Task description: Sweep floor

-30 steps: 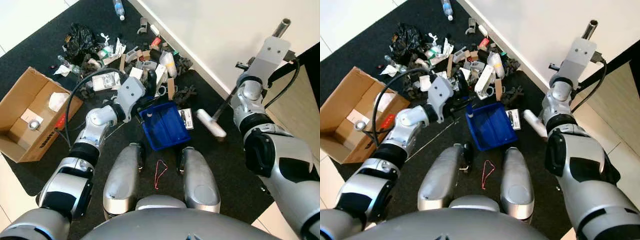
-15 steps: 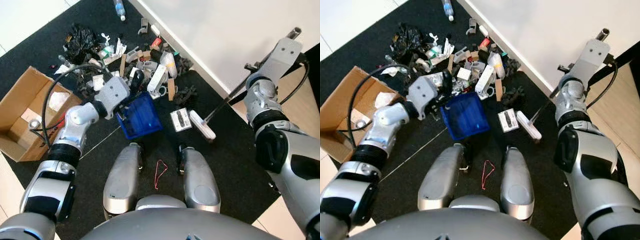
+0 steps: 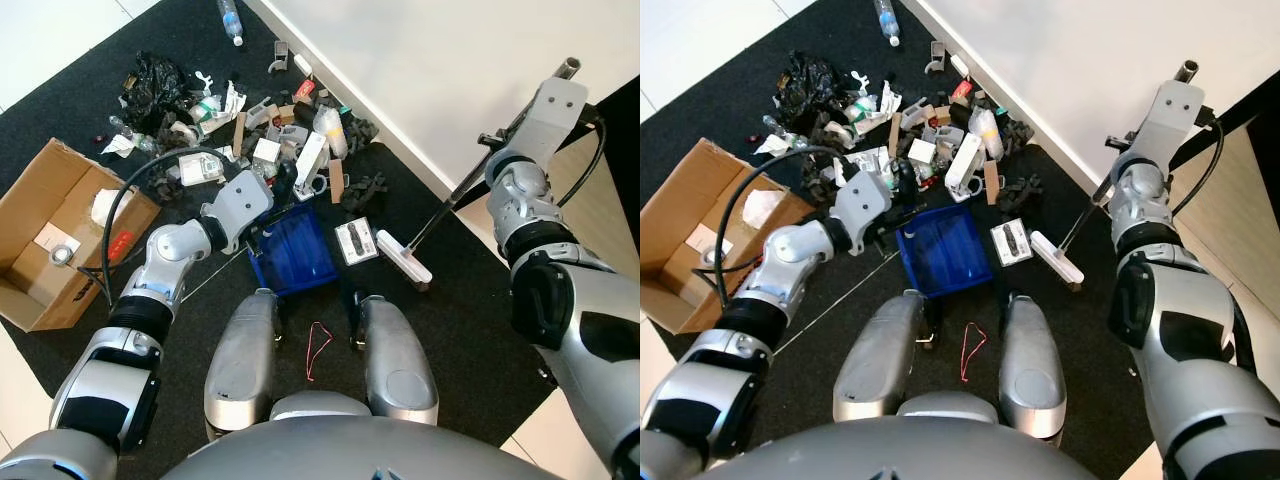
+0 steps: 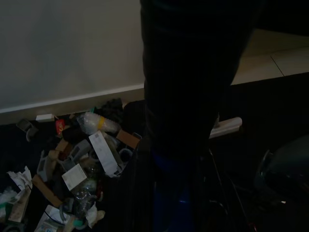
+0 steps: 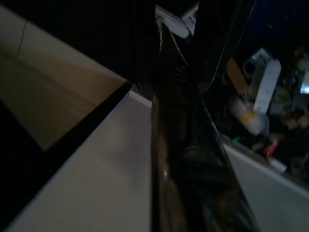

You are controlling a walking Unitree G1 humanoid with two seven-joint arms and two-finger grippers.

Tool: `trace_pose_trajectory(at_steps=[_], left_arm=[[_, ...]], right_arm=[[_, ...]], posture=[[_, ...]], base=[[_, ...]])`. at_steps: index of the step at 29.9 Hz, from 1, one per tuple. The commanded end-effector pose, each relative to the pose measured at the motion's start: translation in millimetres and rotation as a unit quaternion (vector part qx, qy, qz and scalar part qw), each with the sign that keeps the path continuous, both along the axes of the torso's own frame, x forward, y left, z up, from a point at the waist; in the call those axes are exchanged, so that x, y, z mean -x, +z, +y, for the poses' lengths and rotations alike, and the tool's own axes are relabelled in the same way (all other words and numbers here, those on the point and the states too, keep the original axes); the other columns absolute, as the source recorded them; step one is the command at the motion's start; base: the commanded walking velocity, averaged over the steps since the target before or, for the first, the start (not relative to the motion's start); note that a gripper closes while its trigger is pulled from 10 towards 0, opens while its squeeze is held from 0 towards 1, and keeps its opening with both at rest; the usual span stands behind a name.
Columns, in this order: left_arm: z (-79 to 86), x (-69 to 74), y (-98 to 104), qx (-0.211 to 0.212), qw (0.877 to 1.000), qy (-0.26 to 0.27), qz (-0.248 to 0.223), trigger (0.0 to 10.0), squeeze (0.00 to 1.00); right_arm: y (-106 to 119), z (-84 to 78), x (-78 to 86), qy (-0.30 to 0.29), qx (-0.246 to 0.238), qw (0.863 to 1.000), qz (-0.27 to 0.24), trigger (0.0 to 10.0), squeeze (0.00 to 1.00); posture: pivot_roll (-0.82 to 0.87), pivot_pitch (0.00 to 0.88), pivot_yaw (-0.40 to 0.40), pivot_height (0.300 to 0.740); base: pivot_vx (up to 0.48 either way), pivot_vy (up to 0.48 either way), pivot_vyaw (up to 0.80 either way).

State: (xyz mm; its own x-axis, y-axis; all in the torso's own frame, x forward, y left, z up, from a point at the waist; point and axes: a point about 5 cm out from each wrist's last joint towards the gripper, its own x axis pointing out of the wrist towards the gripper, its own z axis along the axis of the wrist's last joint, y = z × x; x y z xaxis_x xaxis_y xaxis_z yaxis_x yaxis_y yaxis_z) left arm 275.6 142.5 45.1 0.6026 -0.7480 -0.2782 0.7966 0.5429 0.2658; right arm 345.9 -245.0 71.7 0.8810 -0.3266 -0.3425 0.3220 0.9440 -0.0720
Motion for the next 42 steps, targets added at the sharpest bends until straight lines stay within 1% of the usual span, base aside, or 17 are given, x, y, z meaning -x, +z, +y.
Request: trace_pose_trajectory(at_steps=[1,3,6,8,9,11,13,18,19,20,21,23,26,31,34,39,42], left_arm=[[-3.7,3.3,-2,0.006,1.0,-0.001,-0.001,10.0,0.0],[-4.2,3.7,-3,0.007,1.0,0.002,0.0,10.0,0.0],[-4.5,3.6,-3,0.007,1.0,0.002,0.0,10.0,0.0],[-4.8,3.7,-3,0.007,1.0,0.003,0.001,10.0,0.0],[-5.4,3.8,-4,0.007,1.0,0.003,0.001,10.0,0.0],[-5.9,3.8,-4,0.007,1.0,0.003,0.002,10.0,0.0],[-8.4,3.5,-4,0.01,1.0,0.002,0.002,10.0,0.0],[-11.0,3.7,-4,0.013,1.0,-0.001,0.004,10.0,0.0],[-14.7,5.7,-7,0.01,1.0,-0.012,0.012,10.0,0.0],[-20.3,7.8,-9,0.007,0.999,-0.026,0.021,10.0,0.0],[-20.3,7.8,-9,0.007,0.999,-0.026,0.021,10.0,0.0],[-27.1,9.2,-10,0.004,0.999,-0.043,0.03,10.0,0.0],[-27.4,8.7,-10,0.004,0.998,-0.047,0.03,10.0,0.0],[-25.2,9.0,-8,0.003,0.998,-0.051,0.029,10.0,0.0],[-19.2,10.6,-6,-0.001,0.998,-0.055,0.032,10.0,0.0],[-7.8,4.0,1,-0.013,0.999,-0.045,0.026,10.0,0.0],[-0.4,-2.0,3,-0.023,0.999,-0.034,0.029,10.0,0.0]], right_arm=[[-5,-0.6,3.7,0.018,0.036,0.999,0.021,10.0,0.0],[3,-6.0,4.1,0.015,0.126,0.992,-0.014,10.0,0.0],[7,-9.7,6.4,-0.016,0.152,0.987,-0.04,10.0,0.0],[3,-9.6,7.5,-0.005,0.151,0.988,-0.023,10.0,0.0],[-5,-9.4,9.8,0.004,0.136,0.991,0.013,10.0,0.0],[-8,-9.0,10.8,0.002,0.124,0.992,0.024,10.0,0.0],[-11,-11.0,14.2,-0.05,0.089,0.995,0.022,10.0,0.0],[-14,-9.1,15.6,-0.064,0.047,0.997,0.016,10.0,0.0],[-16,-9.9,17.4,-0.09,0.02,0.996,0.01,10.0,0.0],[-17,-13.2,19.8,-0.146,-0.037,0.989,-0.003,10.0,0.0],[-17,-13.2,19.8,-0.146,-0.037,0.989,-0.003,10.0,0.0],[-17,-19.1,23.0,-0.228,-0.113,0.967,-0.025,10.0,0.0],[-14,-21.9,23.3,-0.261,-0.124,0.957,-0.039,10.0,0.0],[-10,-19.8,19.7,-0.25,-0.129,0.958,-0.063,10.0,0.0],[-2,-16.5,14.0,-0.244,-0.186,0.944,-0.122,10.0,0.0],[16,-9.0,3.6,-0.189,-0.185,0.945,-0.194,10.0,0.0],[23,-5.6,-0.2,-0.176,-0.187,0.943,-0.212,10.0,0.0]], posture=[[0.15,0.125,0.006,0.74],[0.14,0.121,0.004,0.74],[0.14,0.118,0.004,0.74],[0.14,0.117,0.004,0.74],[0.14,0.116,0.004,0.74],[0.14,0.115,0.004,0.74],[0.14,0.117,0.004,0.74],[0.14,0.119,0.005,0.74],[0.15,0.122,0.005,0.74],[0.15,0.127,0.01,0.74],[0.15,0.127,0.01,0.74],[0.15,0.135,0.016,0.74],[0.16,0.142,0.025,0.74],[0.16,0.152,0.031,0.74],[0.18,0.168,0.038,0.74],[0.2,0.184,0.045,0.74],[0.21,0.195,0.043,0.74]], base=[[0.0,0.0,0.0],[0.0,0.0,0.0],[0.0,0.0,0.0],[0.0,0.0,0.0],[0.0,0.0,0.0],[0.0,0.0,0.0],[0.0,0.0,0.0],[0.0,0.0,0.0],[0.0,0.0,0.0],[0.0,0.0,0.0],[0.0,0.0,0.0],[0.0,0.0,0.0],[0.0,0.0,0.0],[0.0,0.0,0.0],[0.0,0.0,0.0],[0.0,0.0,0.0],[0.0,0.0,0.0]])
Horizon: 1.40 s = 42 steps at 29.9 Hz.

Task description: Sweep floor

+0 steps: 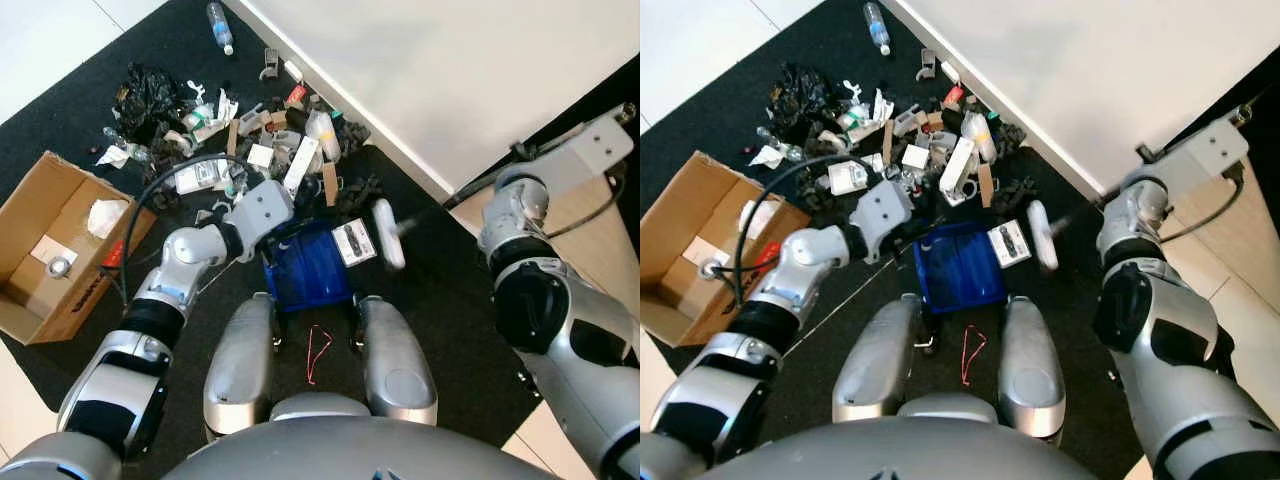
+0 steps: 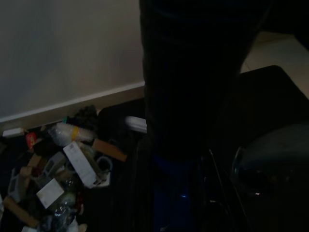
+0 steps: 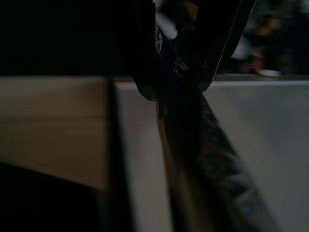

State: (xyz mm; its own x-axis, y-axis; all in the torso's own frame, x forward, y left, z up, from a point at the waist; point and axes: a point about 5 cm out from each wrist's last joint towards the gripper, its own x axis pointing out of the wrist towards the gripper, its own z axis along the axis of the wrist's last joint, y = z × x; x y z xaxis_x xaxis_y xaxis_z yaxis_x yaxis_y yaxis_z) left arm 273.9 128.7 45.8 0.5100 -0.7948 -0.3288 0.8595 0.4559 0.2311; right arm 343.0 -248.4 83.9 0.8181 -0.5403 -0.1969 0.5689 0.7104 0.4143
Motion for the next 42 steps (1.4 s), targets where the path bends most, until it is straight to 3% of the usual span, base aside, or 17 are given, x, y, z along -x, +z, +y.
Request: trace_pose_trajectory(at_steps=[1,5,9,12,16,21,25,27,31,36,42], left_arm=[[15.5,-5.0,2,-0.017,1.0,0.015,0.001,10.0,0.0],[21.9,-6.6,-3,-0.046,0.999,0.021,0.01,10.0,0.0],[23.3,-8.7,-3,-0.049,0.998,0.037,0.005,10.0,0.0],[20.6,-10.8,-2,-0.045,0.998,0.05,-0.003,10.0,0.0],[15.0,-9.8,-3,-0.035,0.998,0.046,0.002,10.0,0.0],[2.7,-7.7,-4,-0.017,0.999,0.034,0.01,10.0,0.0],[-3.1,-8.5,-3,0.0,0.999,0.038,0.014,10.0,0.0],[-13.3,-9.2,1,0.032,0.999,0.032,0.026,10.0,0.0],[-20.1,-8.8,2,0.038,0.999,0.019,0.034,10.0,0.0],[-18.8,-10.7,-3,0.043,0.998,0.033,0.04,10.0,0.0],[-18.9,-8.4,0,0.056,0.998,0.033,0.019,10.0,0.0]], right_arm=[[11,-1.2,-4.0,-0.004,0.006,0.999,-0.036,10.0,0.0],[10,3.9,-5.1,0.023,0.048,0.998,-0.013,10.0,0.0],[10,4.0,-4.7,0.044,0.086,0.995,-0.004,10.0,0.0],[13,-0.9,-5.4,0.077,0.154,0.985,0.018,10.0,0.0],[22,-12.1,-6.2,0.07,0.18,0.981,0.015,10.0,0.0],[18,-17.3,-2.9,0.066,0.179,0.981,0.024,10.0,0.0],[13,-15.2,-0.6,0.067,0.184,0.98,0.036,10.0,0.0],[9,-10.7,1.1,0.064,0.183,0.98,0.038,10.0,0.0],[5,-6.9,2.1,0.062,0.178,0.981,0.039,10.0,0.0],[-13,1.2,9.0,0.067,0.15,0.984,0.074,10.0,0.0],[-15,2.7,10.2,0.066,0.137,0.986,0.071,10.0,0.0]], posture=[[0.21,0.195,0.043,0.74],[0.21,0.199,0.041,0.74],[0.2,0.198,0.04,0.74],[0.2,0.196,0.041,0.74],[0.18,0.195,0.042,0.74],[0.18,0.197,0.046,0.74],[0.19,0.201,0.049,0.74],[0.19,0.21,0.048,0.74],[0.2,0.209,0.047,0.74],[0.19,0.203,0.039,0.74],[0.19,0.196,0.032,0.74]], base=[[0.0,0.0,0.0],[0.0,0.0,0.0],[0.0,0.0,0.0],[0.0,0.0,0.0],[0.0,0.0,0.0],[0.0,0.0,0.0],[0.0,0.0,0.0],[0.0,0.0,0.0],[0.0,0.0,0.0],[0.0,0.0,0.0],[0.0,0.0,0.0]])
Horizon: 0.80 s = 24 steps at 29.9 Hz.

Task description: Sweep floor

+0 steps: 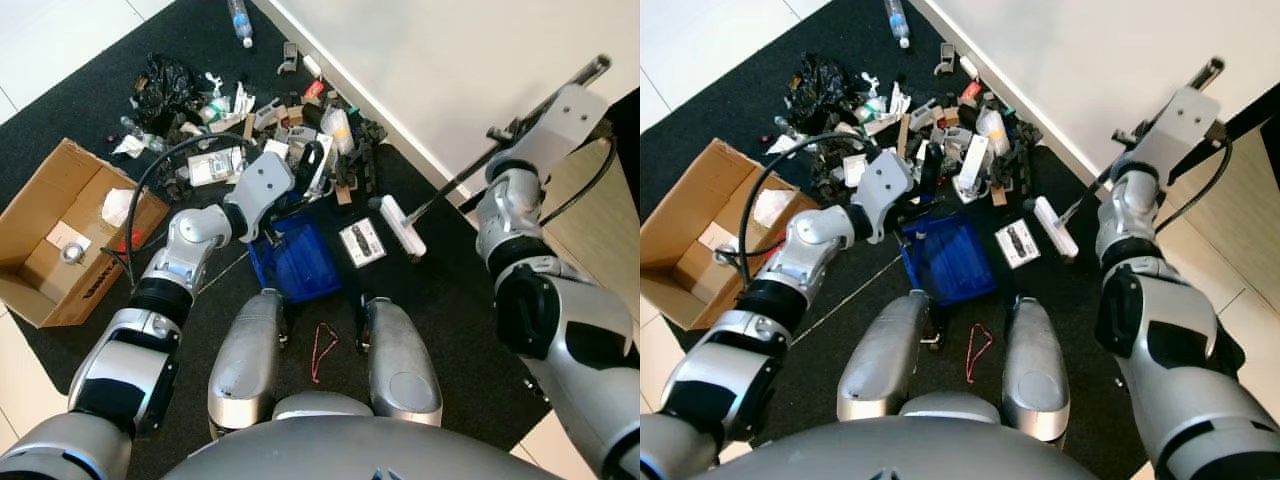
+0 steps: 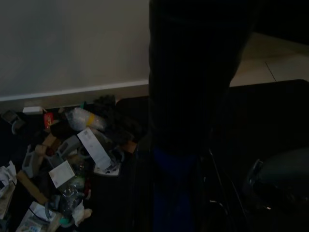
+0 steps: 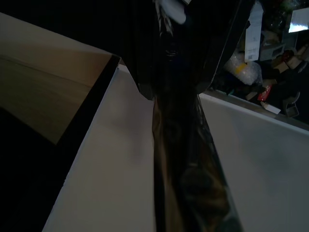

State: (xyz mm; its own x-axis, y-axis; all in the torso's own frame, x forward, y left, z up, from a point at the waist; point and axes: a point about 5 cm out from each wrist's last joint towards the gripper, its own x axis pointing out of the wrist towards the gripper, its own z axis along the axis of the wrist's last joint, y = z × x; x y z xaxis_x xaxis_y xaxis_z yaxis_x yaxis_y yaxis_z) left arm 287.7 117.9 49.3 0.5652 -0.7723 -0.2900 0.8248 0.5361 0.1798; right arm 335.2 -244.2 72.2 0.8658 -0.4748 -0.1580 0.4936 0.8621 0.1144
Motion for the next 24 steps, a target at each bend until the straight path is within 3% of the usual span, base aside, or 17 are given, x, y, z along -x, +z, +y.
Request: trace_pose_trajectory(at_steps=[1,6,10,14,17,24], left_arm=[[-7.9,4.4,0,0.038,0.999,0.005,0.002,10.0,0.0],[-10.1,4.5,5,0.055,0.998,0.001,0.0,10.0,0.0],[-8.3,10.2,-2,0.042,0.999,-0.013,0.011,10.0,0.0],[-0.9,29.1,-22,0.008,0.999,-0.036,0.039,10.0,0.0],[-1.2,35.3,-25,0.008,0.998,-0.038,0.045,10.0,0.0],[-7.9,36.9,-23,0.003,0.999,-0.04,0.03,10.0,0.0]], right_arm=[[-4,-3.2,3.2,-0.007,-0.001,1.0,0.012,10.0,0.0],[-5,-4.2,3.9,-0.011,-0.002,1.0,0.013,10.0,0.0],[-5,-0.4,3.2,-0.007,-0.006,1.0,0.014,10.0,0.0],[-9,12.4,0.7,0.005,-0.026,1.0,0.016,10.0,0.0],[-9,21.6,-1.9,0.015,-0.037,0.999,0.016,10.0,0.0],[-8,42.0,-8.7,0.038,-0.066,0.997,0.016,10.0,0.0]], posture=[[0.18,0.195,0.03,0.74],[0.19,0.194,0.028,0.74],[0.19,0.193,0.028,0.74],[0.19,0.19,0.028,0.74],[0.2,0.194,0.026,0.74],[0.21,0.193,0.014,0.74]], base=[[0.0,0.0,0.0],[0.0,0.0,0.0],[0.0,0.0,0.0],[0.0,0.0,0.0],[0.0,0.0,0.0],[0.0,0.0,0.0]])
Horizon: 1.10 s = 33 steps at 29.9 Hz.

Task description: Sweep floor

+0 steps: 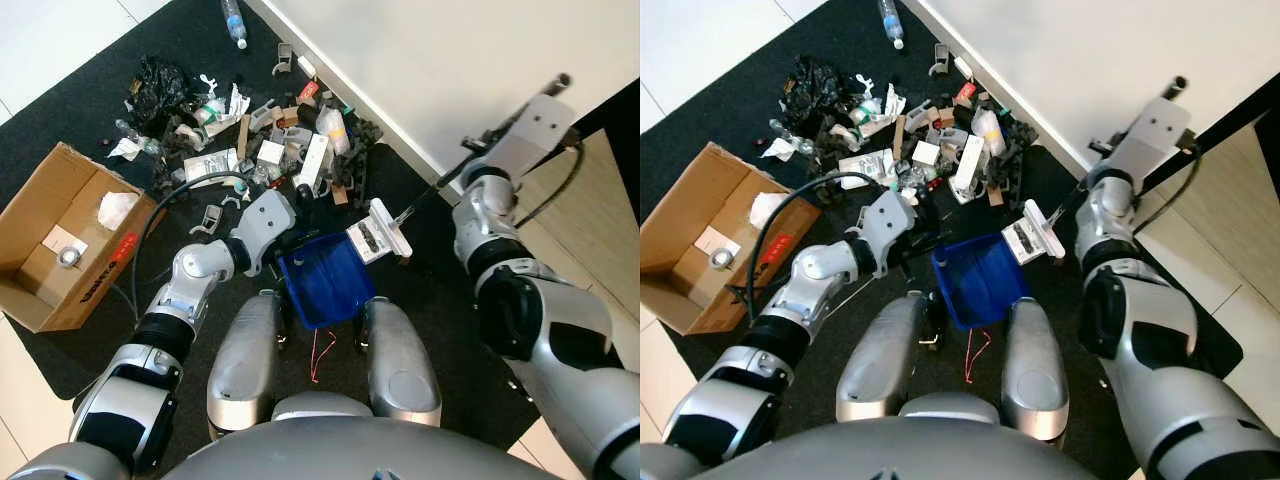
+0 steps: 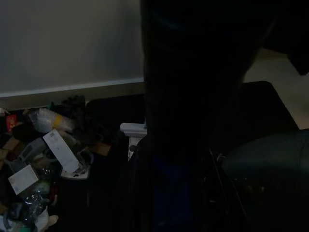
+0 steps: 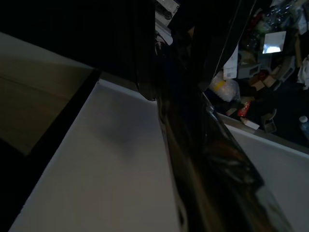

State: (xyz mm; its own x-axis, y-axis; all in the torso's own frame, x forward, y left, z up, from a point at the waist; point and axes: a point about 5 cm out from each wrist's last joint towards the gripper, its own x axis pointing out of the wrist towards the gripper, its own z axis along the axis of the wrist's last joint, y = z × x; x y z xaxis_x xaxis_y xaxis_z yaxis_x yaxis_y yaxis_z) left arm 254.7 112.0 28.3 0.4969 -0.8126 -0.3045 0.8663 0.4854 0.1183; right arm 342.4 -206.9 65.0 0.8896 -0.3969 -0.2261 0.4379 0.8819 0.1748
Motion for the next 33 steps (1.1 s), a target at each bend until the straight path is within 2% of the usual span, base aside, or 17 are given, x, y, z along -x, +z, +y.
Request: trace_pose_trajectory(at_steps=[1,3,4,6,8,10,13,18,23,26,27,28,29,30,31,32,33], left_arm=[[-3.5,2.6,0,-0.006,1.0,-0.005,-0.005,10.0,0.0],[-4.8,0.5,2,-0.003,1.0,-0.001,-0.01,10.0,0.0],[-7.0,-2.9,4,0.0,1.0,0.005,-0.019,10.0,0.0],[-7.0,-2.9,4,0.0,1.0,0.005,-0.019,10.0,0.0],[-11.2,-7.9,10,0.001,0.999,0.01,-0.035,10.0,0.0],[-11.7,-8.4,11,0.002,0.999,0.01,-0.035,10.0,0.0],[-11.8,-11.2,11,0.001,0.999,0.014,-0.038,10.0,0.0],[-11.0,-12.7,12,0.001,0.999,0.016,-0.039,10.0,0.0],[-9.2,-16.9,14,-0.002,0.998,0.026,-0.049,10.0,0.0],[-7.7,-21.2,17,-0.002,0.997,0.041,-0.064,10.0,0.0],[-5.8,-24.1,19,-0.001,0.996,0.051,-0.071,10.0,0.0],[-5.8,-24.1,19,-0.001,0.996,0.051,-0.071,10.0,0.0],[-3.5,-27.4,22,-0.002,0.995,0.064,-0.083,10.0,0.0],[-3.5,-27.4,22,-0.002,0.995,0.064,-0.083,10.0,0.0],[1.1,-34.2,26,-0.001,0.991,0.086,-0.1,10.0,0.0],[1.1,-34.2,26,-0.001,0.991,0.086,-0.1,10.0,0.0],[2.4,-36.3,28,0.0,0.99,0.093,-0.106,10.0,0.0]], right_arm=[[0,8.0,-2.6,0.007,-0.028,1.0,0.0,10.0,0.0],[0,13.5,-4.2,0.016,-0.036,0.999,0.002,10.0,0.0],[0,23.9,-6.8,0.034,-0.052,0.998,0.004,10.0,0.0],[0,23.9,-6.8,0.034,-0.052,0.998,0.004,10.0,0.0],[2,48.0,-12.5,0.084,-0.102,0.991,0.0,10.0,0.0],[3,54.0,-13.8,0.099,-0.111,0.989,-0.001,10.0,0.0],[13,78.6,-19.6,0.175,-0.136,0.975,-0.026,10.0,0.0],[17,86.0,-20.8,0.207,-0.136,0.968,-0.041,10.0,0.0],[27,75.0,-23.0,0.238,-0.084,0.965,-0.069,10.0,0.0],[34,72.8,-23.4,0.279,-0.061,0.954,-0.087,10.0,0.0],[37,74.4,-22.0,0.313,-0.052,0.943,-0.097,10.0,0.0],[37,74.4,-22.0,0.313,-0.052,0.943,-0.097,10.0,0.0],[39,77.5,-18.8,0.352,-0.041,0.93,-0.1,10.0,0.0],[39,77.5,-18.8,0.352,-0.041,0.93,-0.1,10.0,0.0],[32,89.6,-2.8,0.445,-0.032,0.891,-0.087,10.0,0.0],[32,89.6,-2.8,0.445,-0.032,0.891,-0.087,10.0,0.0],[28,94.4,4.6,0.477,-0.031,0.875,-0.078,10.0,0.0]], posture=[[0.2,0.192,0.011,0.74],[0.2,0.19,0.009,0.74],[0.19,0.187,0.006,0.74],[0.19,0.187,0.006,0.74],[0.19,0.185,0.005,0.74],[0.19,0.185,0.005,0.74],[0.18,0.182,0.003,0.74],[0.17,0.18,0.004,0.74],[0.16,0.174,0.006,0.74],[0.16,0.171,0.005,0.74],[0.15,0.168,0.005,0.74],[0.15,0.168,0.005,0.74],[0.15,0.167,0.006,0.74],[0.15,0.167,0.006,0.74],[0.15,0.158,0.007,0.74],[0.15,0.158,0.007,0.74],[0.15,0.158,0.007,0.74]], base=[[0.0,0.0,0.0],[0.0,0.0,0.0],[0.0,0.0,0.0],[0.0,0.0,0.0],[0.0,0.0,0.0],[0.0,0.0,0.0],[0.0,0.0,0.0],[0.0,0.0,0.0],[0.0,0.0,0.0],[0.0,0.0,0.0],[0.0,0.0,0.0],[0.0,0.0,0.0],[0.0,0.0,0.0],[0.0,0.0,0.0],[0.0,0.0,0.0],[0.0,0.0,0.0],[0.0,0.0,0.0]])
